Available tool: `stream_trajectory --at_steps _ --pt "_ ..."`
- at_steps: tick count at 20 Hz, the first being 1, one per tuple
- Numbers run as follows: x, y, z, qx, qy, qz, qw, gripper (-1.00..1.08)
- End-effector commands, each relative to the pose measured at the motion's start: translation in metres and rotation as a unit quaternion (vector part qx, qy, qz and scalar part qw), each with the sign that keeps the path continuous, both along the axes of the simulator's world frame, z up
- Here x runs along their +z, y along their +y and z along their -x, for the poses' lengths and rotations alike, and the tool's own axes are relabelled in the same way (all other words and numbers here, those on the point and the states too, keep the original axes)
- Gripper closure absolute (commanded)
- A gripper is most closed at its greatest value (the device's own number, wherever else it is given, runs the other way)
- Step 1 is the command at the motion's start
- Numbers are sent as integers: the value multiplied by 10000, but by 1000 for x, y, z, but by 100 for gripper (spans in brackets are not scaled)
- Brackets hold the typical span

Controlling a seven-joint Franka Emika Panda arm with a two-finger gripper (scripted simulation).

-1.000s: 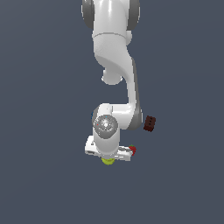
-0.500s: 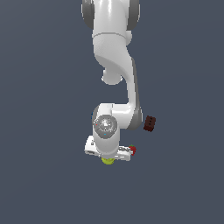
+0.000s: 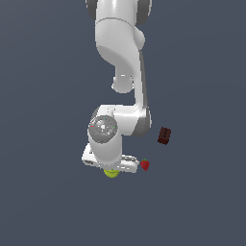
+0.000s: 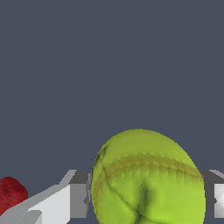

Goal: Pick up a designated object from a clutter of objects.

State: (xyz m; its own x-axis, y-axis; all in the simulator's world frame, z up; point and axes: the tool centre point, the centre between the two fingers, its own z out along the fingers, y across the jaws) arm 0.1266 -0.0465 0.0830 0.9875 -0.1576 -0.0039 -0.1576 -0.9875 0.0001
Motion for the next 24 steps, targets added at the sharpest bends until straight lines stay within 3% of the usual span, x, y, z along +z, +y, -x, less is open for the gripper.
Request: stream_trajectory --at_steps 1,24 --pt "22 -15 0 -5 -16 2 10000 108" --pt "237 -164 4 -3 -19 -1 10000 108"
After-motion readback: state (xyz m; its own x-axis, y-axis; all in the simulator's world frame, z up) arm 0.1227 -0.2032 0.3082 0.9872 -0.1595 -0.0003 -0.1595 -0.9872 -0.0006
